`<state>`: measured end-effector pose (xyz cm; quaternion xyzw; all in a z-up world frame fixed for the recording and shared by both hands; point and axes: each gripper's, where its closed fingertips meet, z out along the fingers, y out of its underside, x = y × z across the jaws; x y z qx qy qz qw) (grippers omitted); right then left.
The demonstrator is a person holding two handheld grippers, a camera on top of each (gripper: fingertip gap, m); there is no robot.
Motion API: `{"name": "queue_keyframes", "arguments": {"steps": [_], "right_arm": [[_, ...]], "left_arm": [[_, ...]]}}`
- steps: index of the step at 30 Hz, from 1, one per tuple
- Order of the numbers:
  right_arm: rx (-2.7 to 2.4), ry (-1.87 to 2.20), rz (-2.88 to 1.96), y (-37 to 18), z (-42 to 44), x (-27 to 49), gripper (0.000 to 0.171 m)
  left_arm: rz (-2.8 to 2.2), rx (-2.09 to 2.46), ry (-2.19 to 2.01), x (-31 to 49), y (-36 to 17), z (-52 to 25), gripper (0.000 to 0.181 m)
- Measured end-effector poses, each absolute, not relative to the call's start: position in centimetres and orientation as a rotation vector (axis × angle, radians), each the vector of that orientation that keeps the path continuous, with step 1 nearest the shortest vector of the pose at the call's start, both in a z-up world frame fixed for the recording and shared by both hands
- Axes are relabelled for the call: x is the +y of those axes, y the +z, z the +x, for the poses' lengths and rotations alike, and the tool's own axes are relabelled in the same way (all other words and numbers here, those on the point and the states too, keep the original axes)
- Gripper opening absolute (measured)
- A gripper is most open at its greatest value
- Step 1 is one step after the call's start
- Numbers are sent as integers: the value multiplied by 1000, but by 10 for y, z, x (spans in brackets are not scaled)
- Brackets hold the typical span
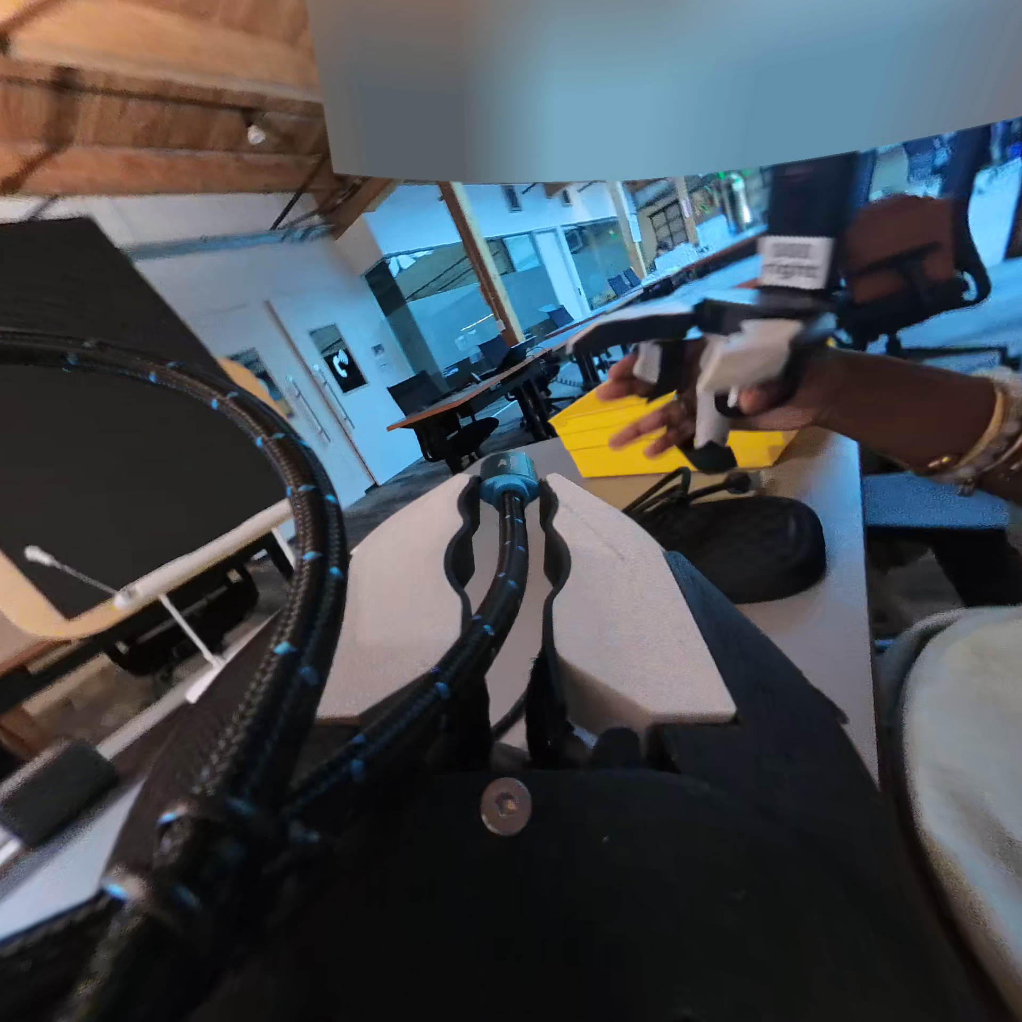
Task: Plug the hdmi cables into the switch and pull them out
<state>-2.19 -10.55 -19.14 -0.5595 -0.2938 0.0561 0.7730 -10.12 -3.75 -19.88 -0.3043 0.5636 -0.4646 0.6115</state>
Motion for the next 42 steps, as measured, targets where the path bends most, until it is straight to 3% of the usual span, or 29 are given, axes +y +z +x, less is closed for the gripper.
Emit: {"name": "queue_keyframes", "arguments": {"steps": [3, 5, 9, 14, 20, 22, 26, 32, 38, 42], "right_arm": [[-1012, -490, -1340, -231, 13, -107, 91], [-1239, -652, -1411, -265, 22, -106, 97], [-1434, -667, -1462, -318, 8, -98, 97], [-1631, -908, -1310, -339, -4, -78, 75], [-1818, -885, -1399, -347, -5, -64, 94], [-1894, -972, -1320, -351, -4, -59, 81], [-1924, -977, -1278, -370, 0, -50, 30], [-1615, -950, -1228, -340, 2, -47, 21], [-1337, -878, -1016, -278, -9, -88, 21], [-1265, -880, -957, -252, -8, -110, 21]], "left_arm": [[-808, 1245, -1158, -25, -202, -96, 19], [-860, 1227, -1206, -21, -206, -91, 19], [-926, 1208, -1225, -15, -213, -85, 19], [-926, 1234, -1255, -19, -216, -82, 19], [-908, 1236, -1277, -21, -215, -85, 19], [-906, 1234, -1291, -22, -215, -84, 19], [-903, 1243, -1318, -24, -216, -84, 19], [-1000, 1330, -1361, -26, -232, -79, 21], [-1096, 1465, -1795, -65, -247, -70, 20], [-1046, 1574, -1834, -96, -247, -66, 20]]}}
